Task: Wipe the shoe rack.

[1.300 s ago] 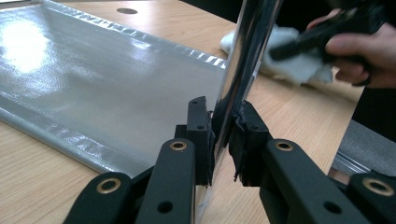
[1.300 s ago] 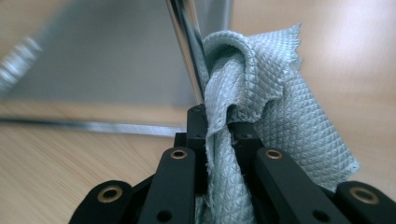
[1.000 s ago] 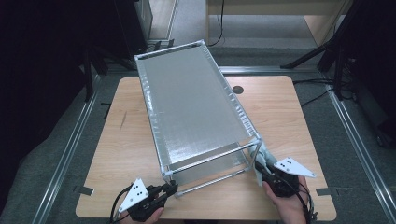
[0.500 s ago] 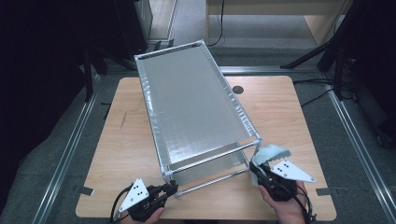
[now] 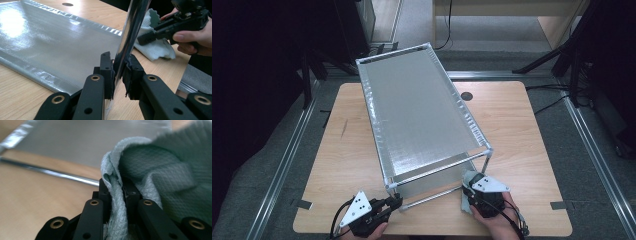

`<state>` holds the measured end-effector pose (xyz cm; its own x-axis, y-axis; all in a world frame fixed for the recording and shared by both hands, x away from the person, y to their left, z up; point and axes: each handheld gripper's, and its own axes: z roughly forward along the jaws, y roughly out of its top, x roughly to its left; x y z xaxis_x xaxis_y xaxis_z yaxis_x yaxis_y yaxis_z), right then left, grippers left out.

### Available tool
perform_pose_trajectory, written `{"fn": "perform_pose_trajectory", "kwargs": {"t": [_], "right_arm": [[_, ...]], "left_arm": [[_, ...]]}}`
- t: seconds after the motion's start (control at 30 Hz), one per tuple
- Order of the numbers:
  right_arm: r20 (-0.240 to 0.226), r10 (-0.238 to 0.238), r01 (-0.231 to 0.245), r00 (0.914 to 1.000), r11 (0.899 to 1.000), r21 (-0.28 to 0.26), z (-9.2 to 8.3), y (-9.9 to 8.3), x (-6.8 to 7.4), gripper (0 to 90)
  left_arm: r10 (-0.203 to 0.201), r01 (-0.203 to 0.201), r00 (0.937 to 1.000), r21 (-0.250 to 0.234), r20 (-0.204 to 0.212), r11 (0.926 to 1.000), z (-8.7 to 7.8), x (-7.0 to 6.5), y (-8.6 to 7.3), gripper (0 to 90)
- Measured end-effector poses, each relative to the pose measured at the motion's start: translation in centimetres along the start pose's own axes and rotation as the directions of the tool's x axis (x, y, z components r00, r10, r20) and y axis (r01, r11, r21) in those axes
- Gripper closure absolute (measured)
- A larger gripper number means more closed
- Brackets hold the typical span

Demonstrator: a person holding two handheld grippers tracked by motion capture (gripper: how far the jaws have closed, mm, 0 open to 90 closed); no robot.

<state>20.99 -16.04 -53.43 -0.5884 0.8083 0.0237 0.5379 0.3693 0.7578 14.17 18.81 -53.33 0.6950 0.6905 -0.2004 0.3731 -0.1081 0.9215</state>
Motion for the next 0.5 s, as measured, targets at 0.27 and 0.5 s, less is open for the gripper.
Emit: {"fn": "perform_pose_trajectory", "kwargs": {"t": [0.27,0.5], "right_arm": [[0.148,0.065,-0.033,0.9868,0.978,-0.207,-3.5,1.5,-0.9,81.2],[0.153,0.093,-0.025,0.9838,0.918,-0.395,-6.8,3.7,-0.7,81.4]], "left_arm": [[0.005,-0.005,0.9999,0.004,0.01,1.0,0.2,-0.2,0.0,78.9],[0.009,-0.009,0.9999,0.003,0.01,1.0,0.3,-0.2,0.0,79.0]]}}
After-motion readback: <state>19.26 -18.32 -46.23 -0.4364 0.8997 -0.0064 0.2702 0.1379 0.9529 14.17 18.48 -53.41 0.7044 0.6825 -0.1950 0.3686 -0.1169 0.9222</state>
